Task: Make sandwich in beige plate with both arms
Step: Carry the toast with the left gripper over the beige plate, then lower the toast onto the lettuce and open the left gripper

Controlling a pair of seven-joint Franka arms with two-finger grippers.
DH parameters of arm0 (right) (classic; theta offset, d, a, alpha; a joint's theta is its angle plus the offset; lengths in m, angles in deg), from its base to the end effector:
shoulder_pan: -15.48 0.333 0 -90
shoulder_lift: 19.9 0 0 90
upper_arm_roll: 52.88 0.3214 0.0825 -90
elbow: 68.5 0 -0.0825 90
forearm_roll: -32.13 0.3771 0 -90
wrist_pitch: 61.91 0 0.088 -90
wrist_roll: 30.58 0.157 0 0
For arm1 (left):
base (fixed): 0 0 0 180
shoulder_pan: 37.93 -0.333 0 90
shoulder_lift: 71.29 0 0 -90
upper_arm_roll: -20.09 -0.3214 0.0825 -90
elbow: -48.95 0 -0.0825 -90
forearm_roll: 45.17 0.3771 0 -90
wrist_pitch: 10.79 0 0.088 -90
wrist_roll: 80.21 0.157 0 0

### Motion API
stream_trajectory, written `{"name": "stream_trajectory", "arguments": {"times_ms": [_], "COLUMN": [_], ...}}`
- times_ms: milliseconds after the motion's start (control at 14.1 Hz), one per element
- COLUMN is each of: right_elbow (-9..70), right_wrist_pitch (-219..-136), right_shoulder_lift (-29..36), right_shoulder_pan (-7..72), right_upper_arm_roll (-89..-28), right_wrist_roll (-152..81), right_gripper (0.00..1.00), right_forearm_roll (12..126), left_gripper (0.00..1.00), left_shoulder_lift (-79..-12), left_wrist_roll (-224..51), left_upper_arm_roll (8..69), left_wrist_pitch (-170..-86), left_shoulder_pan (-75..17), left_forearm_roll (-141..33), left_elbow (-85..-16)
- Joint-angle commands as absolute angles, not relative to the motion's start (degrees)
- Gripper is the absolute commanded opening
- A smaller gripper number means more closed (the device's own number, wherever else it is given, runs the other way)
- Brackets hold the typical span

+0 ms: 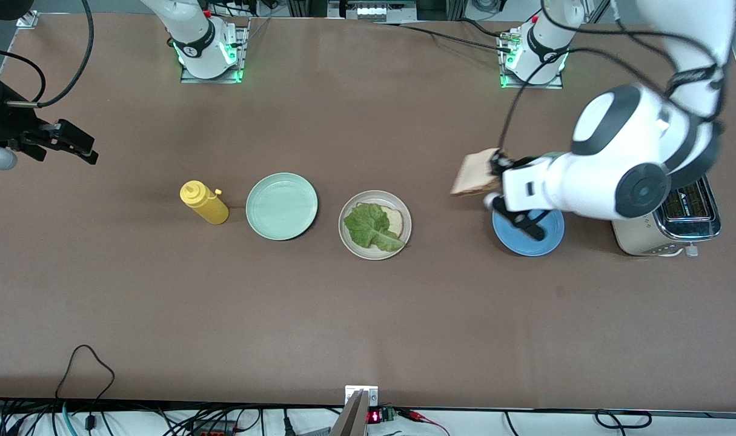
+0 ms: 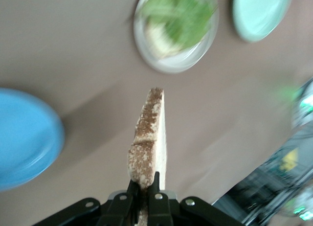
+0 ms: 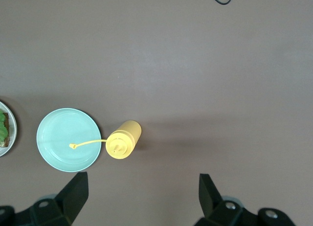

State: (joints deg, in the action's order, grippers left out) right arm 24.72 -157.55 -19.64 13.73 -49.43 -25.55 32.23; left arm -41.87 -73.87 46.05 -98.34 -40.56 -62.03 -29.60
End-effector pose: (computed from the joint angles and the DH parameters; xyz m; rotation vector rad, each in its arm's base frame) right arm 0.5590 0.0168 0.5599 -3.1355 0.0914 -0.0589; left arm 0.5903 -0.2540 0.4004 2.5585 -0.6074 -0.5065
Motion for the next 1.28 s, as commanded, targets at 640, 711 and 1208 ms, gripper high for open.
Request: {"name": "stream_trajectory", "arguments": {"times_ms": [640,711,1208], "right_elbow": [23.69,23.69,23.69], "right_wrist_pitch": [-157.28,-157.28,-157.28], "right_shoulder_lift": [-19.29,-19.29,-19.29], "right_shoulder_pan": [13.11,13.11,13.11], "right_upper_arm_roll": [-48.92,-48.92,-48.92], "right_wrist_roll": [-25.14,-25.14,-25.14], "right_gripper": [1.0,1.0,1.0], "right_forearm_roll": [32.48,32.48,32.48], "left_gripper": [0.0,0.0,0.0], "left_shoulder_lift": [-30.07,-29.99,-27.27], "left_wrist_roll": [-60.63,-58.08,-42.27], "left_upper_arm_roll": [45.84,46.11,46.2], "left_wrist_pitch": [-129.33,-130.4,-138.13], "left_shoulder_pan": [-38.54,-38.54,-36.43], "left_forearm_roll": [-88.93,-90.51,-105.89], "left_elbow": [-38.65,-40.24,-47.29]}}
